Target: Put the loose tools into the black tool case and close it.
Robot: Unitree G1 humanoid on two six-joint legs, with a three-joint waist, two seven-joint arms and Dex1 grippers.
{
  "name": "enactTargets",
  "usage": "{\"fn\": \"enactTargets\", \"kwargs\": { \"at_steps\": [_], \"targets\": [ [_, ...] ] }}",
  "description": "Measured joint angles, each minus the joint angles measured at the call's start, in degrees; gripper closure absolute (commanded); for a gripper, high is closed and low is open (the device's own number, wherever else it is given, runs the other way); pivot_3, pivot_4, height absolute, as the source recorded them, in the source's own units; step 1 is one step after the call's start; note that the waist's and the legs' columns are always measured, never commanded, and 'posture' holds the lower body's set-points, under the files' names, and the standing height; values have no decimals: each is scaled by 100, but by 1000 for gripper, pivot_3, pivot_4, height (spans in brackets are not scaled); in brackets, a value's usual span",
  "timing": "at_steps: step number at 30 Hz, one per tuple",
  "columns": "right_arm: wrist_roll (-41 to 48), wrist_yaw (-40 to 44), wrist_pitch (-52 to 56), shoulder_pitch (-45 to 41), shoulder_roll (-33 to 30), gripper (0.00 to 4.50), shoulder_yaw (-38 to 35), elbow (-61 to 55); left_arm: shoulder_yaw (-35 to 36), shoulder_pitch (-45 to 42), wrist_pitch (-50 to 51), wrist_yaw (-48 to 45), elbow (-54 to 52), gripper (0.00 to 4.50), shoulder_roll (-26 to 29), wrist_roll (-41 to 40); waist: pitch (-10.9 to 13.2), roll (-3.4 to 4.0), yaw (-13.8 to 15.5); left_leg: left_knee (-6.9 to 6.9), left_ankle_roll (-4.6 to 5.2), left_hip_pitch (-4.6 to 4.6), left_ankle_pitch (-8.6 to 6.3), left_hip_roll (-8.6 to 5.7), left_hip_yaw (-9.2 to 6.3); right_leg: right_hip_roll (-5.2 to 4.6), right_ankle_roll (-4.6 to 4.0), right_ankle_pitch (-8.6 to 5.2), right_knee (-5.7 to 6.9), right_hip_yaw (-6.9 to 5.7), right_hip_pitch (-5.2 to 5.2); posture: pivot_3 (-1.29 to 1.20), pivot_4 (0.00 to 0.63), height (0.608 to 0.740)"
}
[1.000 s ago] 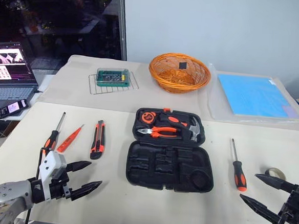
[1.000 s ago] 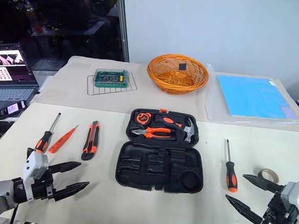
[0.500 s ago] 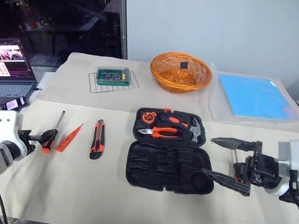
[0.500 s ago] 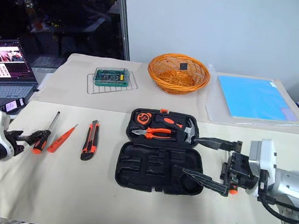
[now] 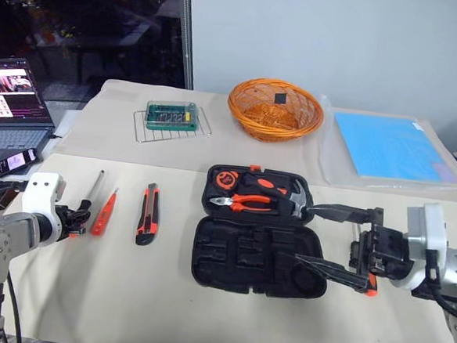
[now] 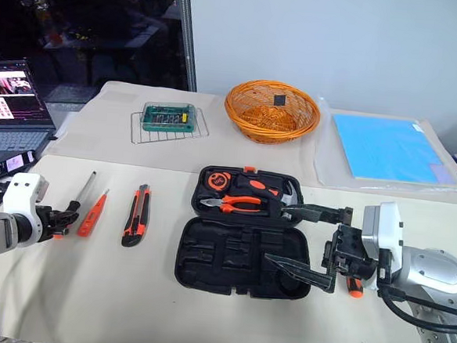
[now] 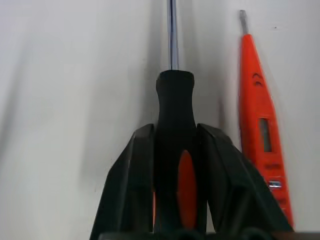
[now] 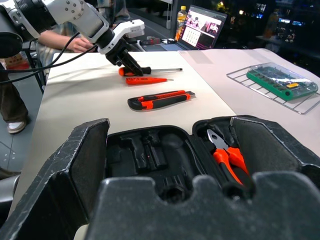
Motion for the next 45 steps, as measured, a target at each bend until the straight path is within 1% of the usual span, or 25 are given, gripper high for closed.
{"fn": "enactTargets", "kwargs": {
  "at_steps": [2, 4, 5, 6, 8, 9, 10, 11, 12, 13, 14, 15, 17, 18, 20, 22, 27, 29, 31, 37, 42, 44, 45],
  "targets": [
    [-3, -64, 0, 76, 30, 0, 0, -6, 98, -14, -261, -203, -73, 3642, -13, -47, 1, -11, 11, 1, -2, -3, 1, 1, 0, 0, -5, 0, 0, -2, -4, 0, 150, 740],
    [-1, -150, 0, 228, 84, 0, -42, -14, 137, -159, -614, -800, -344, 3642, 79, -342, 1, -25, 56, 3, -7, -19, 3, 1, 0, -1, -25, -6, -1, -9, -13, 0, 150, 740],
    [-2, -192, 0, 340, 116, 0, -84, -15, 68, -249, -695, -1301, -607, 3642, 328, -585, 1, -28, 66, 5, -8, -25, 3, 0, 3, 0, -29, -7, -2, -8, -17, 0, 150, 740],
    [-3, -203, 0, 409, 122, 0, -133, -15, 16, -300, -704, -1573, -753, 3642, 504, -715, 0, -27, 63, 4, -6, -23, 2, -1, 11, 4, -29, -6, -2, -2, -18, 0, 150, 740],
    [-21, -216, -3, 654, 138, 0, -298, -21, -366, -369, -941, -2255, -1059, 3642, 951, -814, 0, -21, 62, 3, 1, -20, -1, -3, 28, 18, -27, -7, -4, 9, -16, 0, 150, 740],
    [-27, -231, -3, 849, 161, 0, -430, -38, -774, -444, -1226, -2684, -1219, 3642, 1159, -739, -2, -18, 71, 3, 5, -19, -3, -3, 32, 20, -25, -8, -1, 10, -14, 0, 150, 740],
    [-30, -253, -3, 1147, 202, 0, -635, -82, -1518, -715, -1694, -3221, -1346, 3642, 1304, -482, -4, -13, 93, 3, 8, -17, -4, -4, 37, 23, -24, -9, -3, 11, -12, 0, 150, 740],
    [-46, -257, -3, 1245, 202, 0, -692, -83, -1848, -812, -1905, -3444, -1413, 3642, 1319, -372, -6, -9, 113, 4, 10, -17, -4, -11, 42, 29, -22, -11, -6, 12, -9, 0, 150, 740],
    [-61, -242, -3, 1441, 217, 0, -830, -121, -2312, -1084, -2101, -3659, -1403, 3642, 1258, -194, -6, -9, 126, 7, 17, -17, 0, -9, 47, 30, -22, -11, -3, 14, -10, 0, 150, 740],
    [-69, -212, -3, 1636, 225, 0, -967, -145, -2744, -1412, -2273, -3844, -1319, 3642, 1142, 4, -6, -10, 140, 10, 45, -19, 17, -8, 46, 37, -18, -12, -4, 15, -8, 0, 150, 740],
    [-69, -198, -4, 1742, 239, 0, -1058, -170, -2965, -1593, -2405, -3945, -1250, 3642, 1076, 122, -5, -11, 145, 15, 50, -20, 20, -6, 47, 43, -7, -18, -5, 16, -7, 0, 150, 740],
    [-70, -167, -6, 2036, 262, 0, -1332, -222, -3618, -2172, -2777, -4247, -967, 3642, 839, 531, -5, -12, 133, 21, 53, -20, 22, -2, 50, 56, 12, -24, -5, 27, -6, 0, 150, 740],
    [-80, -121, -6, 2342, 292, 0, -1595, -261, -4248, -2821, -3046, -4496, -614, 3642, 434, 973, -7, -9, 171, 32, 61, -22, 27, -3, 47, 65, 18, -22, -5, 34, 2, 0, 150, 740],
    [-79, -81, -6, 2534, 320, 0, -1787, -310, -4711, -3225, -3205, -4683, -373, 3642, 151, 1272, -7, -9, 183, 39, 62, -22, 27, 0, 48, 82, 20, -20, -6, 55, 4, 0, 150, 740],
    [-74, -64, -7, 2728, 357, 0, -2034, -397, -5314, -3615, -3349, -4910, -11, 3642, -253, 1652, -8, -10, 144, 40, 65, -19, 25, 1, 60, 109, 24, -18, -4, 111, -4, 0, 150, 740],
    [-70, -67, -8, 2822, 388, 0, -2157, -434, -5649, -3773, -3448, -4985, 314, 3642, -552, 1925, -8, -10, 48, 38, 68, -18, 24, 4, 68, 118, 26, -16, -2, 136, -12, 0, 150, 740],
    [-62, -111, -8, 3015, 493, 0, -2316, -610, -6090, -4066, -3436, -5070, 851, 3642, -1147, 2457, -8, -9, 2, 36, 69, -18, 24, 6, 69, 121, 27, -16, 3, 143, -19, 0, 150, 740],
    [-60, -175, -8, 3029, 515, 0, -2327, -696, -6204, -4103, -3348, -4999, 1036, 3642, -1299, 2651, -8, -9, 7, 38, 69, -19, 25, 5, 68, 121, 27, -16, 2, 145, -19, 0, 150, 740],
    [-59, -215, -8, 3044, 554, 0, -2327, -784, -6293, -4103, -3260, -4983, 1181, 3642, -1348, 2778, -8, -9, 3, 39, 69, -20, 24, 5, 68, 121, 28, -15, 3, 146, -20, 0, 150, 740],
    [-59, -370, -7, 3149, 582, 0, -2327, -917, -6301, -4103, -2927, -5000, 1168, 3642, -1375, 2959, -9, -8, 30, 43, 70, -18, 24, 5, 66, 118, 28, -15, 5, 146, -18, 0, 150, 740],
    [-58, -435, -7, 3152, 582, 0, -2325, -953, -6297, -4099, -2670, -4987, 1148, 3642, -1370, 2990, -10, -7, 44, 50, 71, -17, 25, 5, 65, 118, 28, -15, 8, 147, -16, 0, 150, 740],
    [-59, -441, -7, 3140, 582, 0, -2312, -953, -6296, -4099, -2631, -4992, 1146, 2643, -1361, 3004, -10, -7, 44, 50, 71, -17, 25, 5, 64, 118, 28, -15, 8, 147, -16, 0, 150, 740],
    [-59, -447, -7, 3125, 581, 0, -2300, -953, -6295, -4095, -2640, -5012, 1145, 2429, -1350, 3005, -10, -6, 43, 50, 71, -17, 25, 5, 64, 119, 28, -15, 8, 147, -16, 0, 150, 740]
  ]
}}
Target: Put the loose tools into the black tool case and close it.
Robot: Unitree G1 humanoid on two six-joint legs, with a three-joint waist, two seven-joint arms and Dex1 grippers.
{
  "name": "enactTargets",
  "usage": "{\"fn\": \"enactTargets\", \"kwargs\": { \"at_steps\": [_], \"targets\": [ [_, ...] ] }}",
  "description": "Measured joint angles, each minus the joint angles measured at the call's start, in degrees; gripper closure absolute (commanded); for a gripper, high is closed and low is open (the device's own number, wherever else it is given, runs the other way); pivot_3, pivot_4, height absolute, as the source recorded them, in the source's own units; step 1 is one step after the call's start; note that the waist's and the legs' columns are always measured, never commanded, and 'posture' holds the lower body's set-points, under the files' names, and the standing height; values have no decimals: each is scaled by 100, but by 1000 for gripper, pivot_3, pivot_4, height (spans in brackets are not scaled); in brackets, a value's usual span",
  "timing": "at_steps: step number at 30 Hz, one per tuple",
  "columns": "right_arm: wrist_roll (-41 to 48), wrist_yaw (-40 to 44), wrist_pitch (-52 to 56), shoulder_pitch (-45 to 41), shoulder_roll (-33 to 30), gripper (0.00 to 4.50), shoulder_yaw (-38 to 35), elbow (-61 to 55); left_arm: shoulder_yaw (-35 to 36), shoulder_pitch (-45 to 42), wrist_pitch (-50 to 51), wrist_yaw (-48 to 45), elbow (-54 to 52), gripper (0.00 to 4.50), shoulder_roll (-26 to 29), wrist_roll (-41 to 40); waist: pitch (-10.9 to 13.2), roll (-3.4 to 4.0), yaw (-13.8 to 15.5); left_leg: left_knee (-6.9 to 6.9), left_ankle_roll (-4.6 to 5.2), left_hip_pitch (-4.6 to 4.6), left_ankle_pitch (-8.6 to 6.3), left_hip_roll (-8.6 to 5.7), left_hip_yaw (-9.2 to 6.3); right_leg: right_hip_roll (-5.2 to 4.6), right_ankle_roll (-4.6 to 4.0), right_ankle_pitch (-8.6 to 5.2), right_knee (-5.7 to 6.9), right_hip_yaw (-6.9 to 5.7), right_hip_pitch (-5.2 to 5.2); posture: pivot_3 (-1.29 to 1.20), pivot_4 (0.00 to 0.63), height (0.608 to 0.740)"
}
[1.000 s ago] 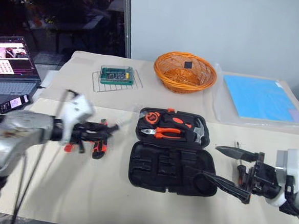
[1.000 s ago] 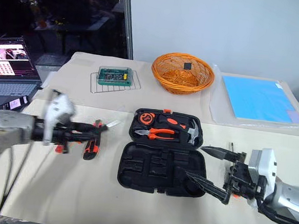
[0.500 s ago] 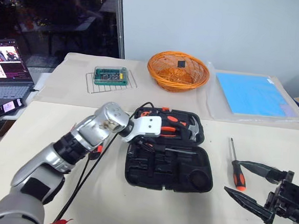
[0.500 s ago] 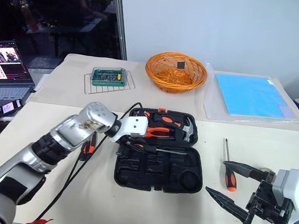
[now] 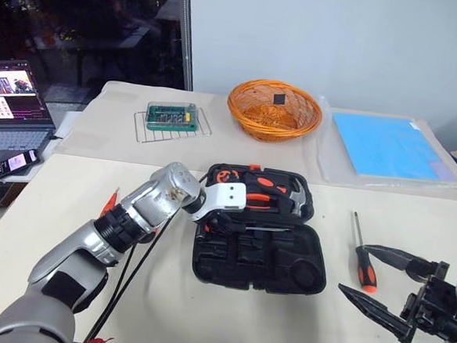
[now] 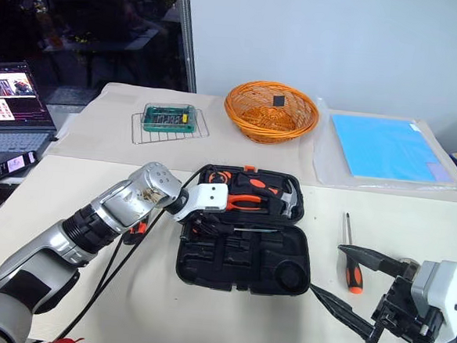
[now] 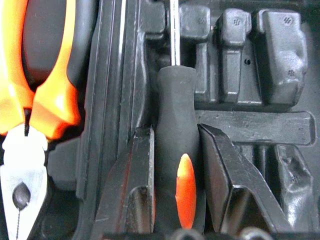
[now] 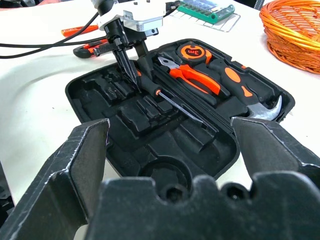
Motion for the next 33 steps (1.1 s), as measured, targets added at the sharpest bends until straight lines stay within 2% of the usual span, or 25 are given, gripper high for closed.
{"fn": "enactTargets", "kwargs": {
  "at_steps": [4, 6, 9, 12, 16, 17, 23, 28, 33],
  "targets": [
    [-5, -47, 0, -135, -2, 0, 80, 4, 87, 49, -97, 37, 14, 1035, 30, 4, 0, 1, 5, 2, 1, 0, 0, 0, 0, -2, 0, 0, 4, 1, 0, 0, 150, 740],
    [-5, -70, 0, -160, -5, 0, 88, 5, 457, 145, -97, 104, -11, 1035, -11, -169, 0, 1, 5, 4, 1, -5, 1, 0, 0, -2, 0, 1, 4, 0, -3, 0, 150, 740],
    [-7, -106, 0, -144, -2, 0, 94, 7, 1489, 335, -80, 247, -457, 1744, -224, -781, -2, 4, 14, 4, 10, -8, -4, 0, -6, -12, 2, 0, -1, -1, -2, 0, 150, 740],
    [-9, -116, 0, -130, 4, 0, 103, 3, 1846, 573, -117, 369, -735, 2749, -414, -1083, -6, 8, 14, 4, 18, -8, -10, -1, -2, -13, 8, -1, -4, 2, 2, 0, 150, 740],
    [-34, -147, 0, -40, 105, 0, 124, -1, 2078, 1475, -468, 1077, -605, 4319, -849, -1110, -13, 17, 8, 8, 25, -3, -14, -2, 2, -12, 48, 25, -3, 5, 7, 0, 150, 740],
    [-47, -154, 0, -23, 104, 0, 123, -4, 2076, 1581, -533, 1280, -526, 4457, -941, -1049, -13, 16, 9, 13, 24, -5, -13, -2, 2, -10, 50, 26, -4, 3, 6, 0, 150, 740],
    [-43, -165, 52, 65, 9, 0, 113, -57, 1888, 1908, -813, 1961, -304, 4457, -963, -550, -17, 23, 9, 17, 26, 26, -11, -3, 8, -20, 26, 16, -9, 11, 32, 0, 150, 740],
    [46, -222, 300, 66, -225, 0, 77, -83, 1585, 1905, -753, 2078, -387, 4457, -871, -262, -54, 25, -12, -4, 22, 74, -16, 1, 7, -26, 15, 6, -16, 10, 71, 0, 150, 740],
    [-14, -513, 602, 49, -332, 0, 1, -3, 1589, 2022, -867, 2203, -449, 4457, -955, -191, -104, 55, 2, -24, -8, 91, -33, 2, 5, -28, 10, -5, -17, 10, 81, 0, 150, 740]
  ]
}}
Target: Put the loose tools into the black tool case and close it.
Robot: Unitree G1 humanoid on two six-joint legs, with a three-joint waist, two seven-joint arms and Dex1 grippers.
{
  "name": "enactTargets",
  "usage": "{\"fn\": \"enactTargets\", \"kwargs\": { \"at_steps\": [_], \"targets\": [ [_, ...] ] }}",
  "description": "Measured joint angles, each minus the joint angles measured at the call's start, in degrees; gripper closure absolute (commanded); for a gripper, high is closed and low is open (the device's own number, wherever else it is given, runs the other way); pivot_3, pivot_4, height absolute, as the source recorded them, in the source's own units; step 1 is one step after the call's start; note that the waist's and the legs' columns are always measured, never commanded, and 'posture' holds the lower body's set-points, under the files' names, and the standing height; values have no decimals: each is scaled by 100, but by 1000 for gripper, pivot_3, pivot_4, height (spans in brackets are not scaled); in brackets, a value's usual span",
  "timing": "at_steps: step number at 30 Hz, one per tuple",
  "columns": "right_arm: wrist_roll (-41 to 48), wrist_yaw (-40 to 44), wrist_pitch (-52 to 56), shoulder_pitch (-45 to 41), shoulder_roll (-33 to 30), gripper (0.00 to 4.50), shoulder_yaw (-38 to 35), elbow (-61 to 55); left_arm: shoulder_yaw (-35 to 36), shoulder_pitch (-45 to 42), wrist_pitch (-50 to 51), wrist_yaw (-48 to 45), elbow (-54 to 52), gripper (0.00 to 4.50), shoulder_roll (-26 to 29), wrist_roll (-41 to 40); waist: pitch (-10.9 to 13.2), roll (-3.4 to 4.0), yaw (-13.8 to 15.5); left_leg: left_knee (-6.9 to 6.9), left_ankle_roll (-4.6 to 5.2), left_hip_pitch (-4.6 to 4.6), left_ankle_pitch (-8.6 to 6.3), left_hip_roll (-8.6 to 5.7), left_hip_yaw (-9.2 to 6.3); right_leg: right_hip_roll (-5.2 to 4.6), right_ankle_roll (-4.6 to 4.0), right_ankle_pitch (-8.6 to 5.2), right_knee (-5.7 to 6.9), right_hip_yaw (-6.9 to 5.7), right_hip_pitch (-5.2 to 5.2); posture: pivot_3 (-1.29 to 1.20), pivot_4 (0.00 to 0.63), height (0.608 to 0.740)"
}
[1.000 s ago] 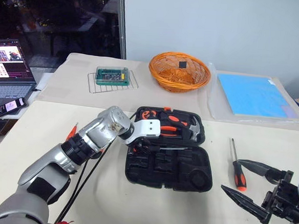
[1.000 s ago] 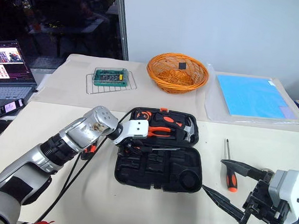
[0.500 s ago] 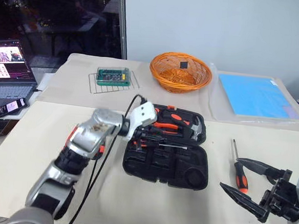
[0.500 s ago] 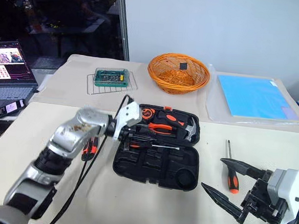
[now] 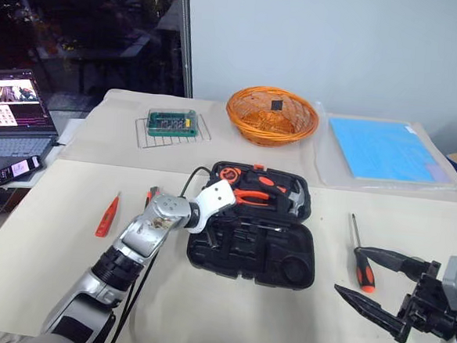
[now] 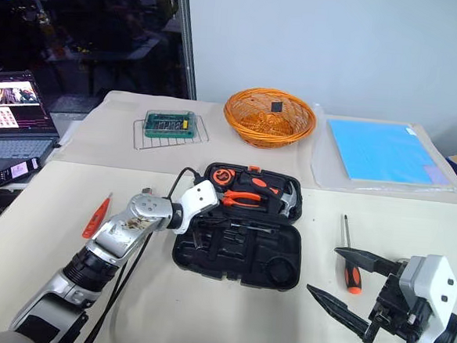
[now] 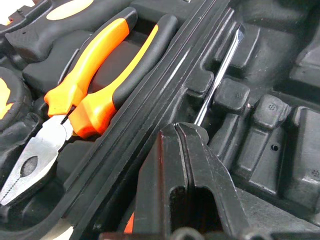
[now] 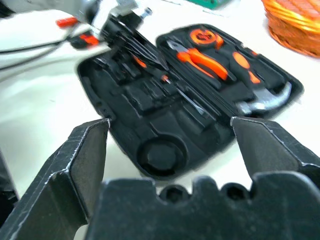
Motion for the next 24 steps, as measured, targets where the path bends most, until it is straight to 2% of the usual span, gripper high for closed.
{"fn": "enactTargets", "kwargs": {
  "at_steps": [2, 6, 9, 13, 16, 18, 20, 21, 24],
  "targets": [
    [4, -290, 144, -51, 22, 0, -23, 4, 241, 142, -119, 13, 4, 4457, -109, -136, -4, 7, 3, -2, 4, -8, 3, -1, 1, -4, 0, 0, 1, 0, -8, 0, 150, 740],
    [-166, -985, 534, -143, 92, 0, -147, 47, 597, 492, -177, -277, -463, 4457, -343, -918, -1, 3, 17, 6, 33, -46, 20, -3, 0, -7, 2, -1, 1, -3, -38, 0, 150, 740],
    [-471, -1615, 1239, -191, -190, 0, -106, 40, 1033, 411, 226, -734, -1016, 3822, -269, -1819, -2, 3, 14, 14, 35, -72, 21, -5, 4, -7, -1, 2, 6, 0, -63, 0, 150, 740],
    [-438, -2294, 2642, -970, -723, 0, 546, 545, 1446, 151, 807, -1385, -1445, 2262, 270, -2822, 3, -5, -70, 17, 34, -62, 22, -2, 10, 8, -9, 6, 6, 1, -61, 0, 150, 740],
    [-533, -2607, 3281, -1523, -771, 0, 1159, 1049, 1399, 149, 970, -1687, -1705, 1292, 483, -3147, 4, -3, -83, 17, 34, -66, 23, -7, 9, 15, -7, 5, 5, 4, -61, 0, 150, 740],
    [-610, -2837, 3632, -2017, -751, 0, 1440, 1434, 1351, 146, 1060, -1753, -1820, 452, 588, -3259, 8, -9, -94, 19, 34, -71, 23, -9, 10, 19, -6, 6, 4, 6, -64, 0, 150, 740],
    [-684, -2977, 3856, -2306, -740, 517, 1658, 1681, 1317, 126, 1098, -1767, -1896, 10, 657, -3305, 9, -10, -99, 19, 35, -74, 23, -11, 9, 21, -3, 4, 3, 8, -64, 0, 150, 740],
    [-762, -3020, 3965, -2487, -719, 673, 1819, 1830, 1321, 118, 1135, -1761, -1922, 0, 713, -3366, 9, -11, -102, 18, 35, -75, 23, -11, 9, 23, -3, 4, 2, 8, -64, 0, 150, 740],
    [-845, -3083, 4105, -2701, -688, 1797, 1959, 1965, 1321, 118, 1167, -1743, -1950, 0, 815, -3429, 9, -10, -97, 16, 35, -82, 22, -13, 8, 23, 4, 1, 3, 8, -69, 0, 150, 740]
  ]
}}
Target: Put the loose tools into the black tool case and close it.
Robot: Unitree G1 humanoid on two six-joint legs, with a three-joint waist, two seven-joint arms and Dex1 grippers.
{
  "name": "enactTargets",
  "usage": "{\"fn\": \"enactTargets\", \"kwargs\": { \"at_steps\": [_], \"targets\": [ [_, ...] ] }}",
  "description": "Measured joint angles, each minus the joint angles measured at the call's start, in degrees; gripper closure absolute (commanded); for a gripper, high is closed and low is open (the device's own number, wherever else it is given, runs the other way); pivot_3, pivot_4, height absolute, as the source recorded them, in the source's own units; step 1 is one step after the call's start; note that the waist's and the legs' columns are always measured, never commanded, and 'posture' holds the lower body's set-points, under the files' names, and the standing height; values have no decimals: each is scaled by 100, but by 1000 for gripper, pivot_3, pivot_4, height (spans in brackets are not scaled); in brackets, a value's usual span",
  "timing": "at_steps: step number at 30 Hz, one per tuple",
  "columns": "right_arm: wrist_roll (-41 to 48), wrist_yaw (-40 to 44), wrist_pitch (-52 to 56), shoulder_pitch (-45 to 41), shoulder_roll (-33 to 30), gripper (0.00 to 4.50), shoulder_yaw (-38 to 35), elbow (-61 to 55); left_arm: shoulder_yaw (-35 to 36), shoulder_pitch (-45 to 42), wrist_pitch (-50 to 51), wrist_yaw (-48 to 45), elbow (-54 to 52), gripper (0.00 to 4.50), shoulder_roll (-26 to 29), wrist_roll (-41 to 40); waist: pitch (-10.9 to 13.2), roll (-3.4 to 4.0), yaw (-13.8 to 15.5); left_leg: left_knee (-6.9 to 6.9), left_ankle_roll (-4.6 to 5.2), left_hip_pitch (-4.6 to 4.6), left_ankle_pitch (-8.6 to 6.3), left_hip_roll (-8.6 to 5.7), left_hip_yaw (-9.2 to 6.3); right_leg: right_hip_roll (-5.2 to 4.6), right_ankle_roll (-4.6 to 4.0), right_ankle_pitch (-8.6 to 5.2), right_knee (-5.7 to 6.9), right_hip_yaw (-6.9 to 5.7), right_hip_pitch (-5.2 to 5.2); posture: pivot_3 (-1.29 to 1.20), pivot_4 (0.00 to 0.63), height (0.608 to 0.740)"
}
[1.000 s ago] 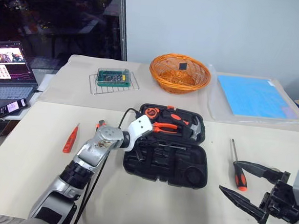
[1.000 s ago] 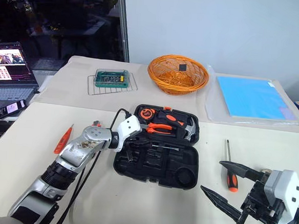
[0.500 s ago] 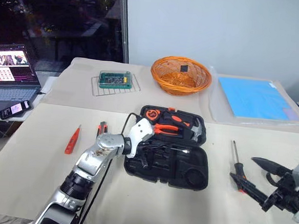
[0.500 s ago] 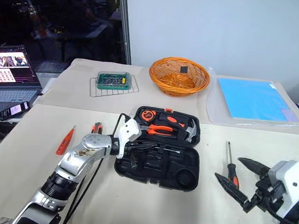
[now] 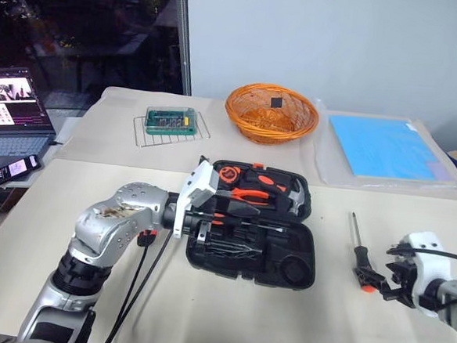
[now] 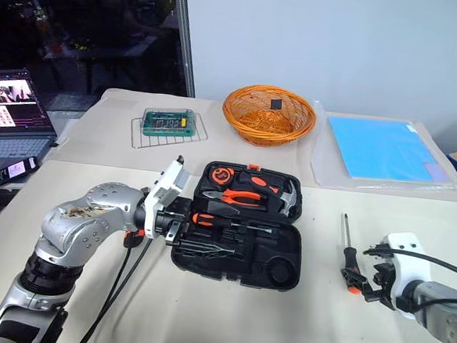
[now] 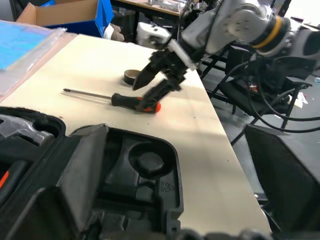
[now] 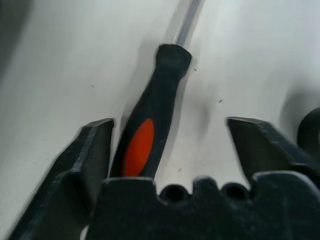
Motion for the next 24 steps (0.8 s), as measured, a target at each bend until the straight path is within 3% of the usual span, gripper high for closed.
{"fn": "enactTargets", "kwargs": {
  "at_steps": [5, 6, 11, 15, 18, 22, 24],
  "targets": [
    [-180, 176, 25, 94, -208, 3423, -1, -42, 54, 103, 4, 270, -145, 0, 45, -50, 0, 0, 6, 1, 6, -10, -4, -3, 1, -4, 12, -1, -2, 0, -4, 0, 150, 740],
    [-236, 315, -78, 202, -283, 3544, -88, -60, 96, 203, -65, 397, -184, 0, 15, -40, 0, 0, 3, 1, 7, -11, -4, -2, 2, -3, 12, -1, -3, 0, -4, 0, 150, 740],
    [-474, 1308, -1335, 369, -563, 3573, -465, -358, 409, 663, -434, 660, -219, 0, -93, -82, 3, 0, -49, 2, 7, -4, -4, 2, 4, 4, 15, 1, 1, 8, -6, 0, 150, 740],
    [-396, 2438, -2224, -38, -1079, 3573, -433, -599, 909, 1242, -364, 281, -370, 0, 461, -560, 16, -3, -122, -5, 0, 20, -1, 11, 8, 12, 4, -1, 8, 11, -4, 0, 150, 740],
    [-584, 2997, -2621, -525, -1503, 3573, 103, -549, 1219, 1577, -368, 95, -484, 0, 797, -738, 26, -14, -102, -7, -9, 22, 4, 12, 5, 5, -2, -3, 6, 3, -2, 0, 150, 740],
    [-1127, 3897, -3254, -1973, -1680, 3573, 1909, -317, 1650, 2059, -461, -169, -547, 0, 1395, -747, 50, -17, -94, -12, -10, 12, 3, 11, 11, -10, -4, -2, 1, 2, -20, 0, 150, 740],
    [-1366, 4065, -3397, -2317, -1571, 3573, 2403, -131, 1747, 2113, -497, -247, -536, 0, 1497, -754, 53, -20, -47, -13, -9, 2, 2, 9, 8, -13, -5, -4, -2, -4, -24, 0, 150, 740]
  ]
}}
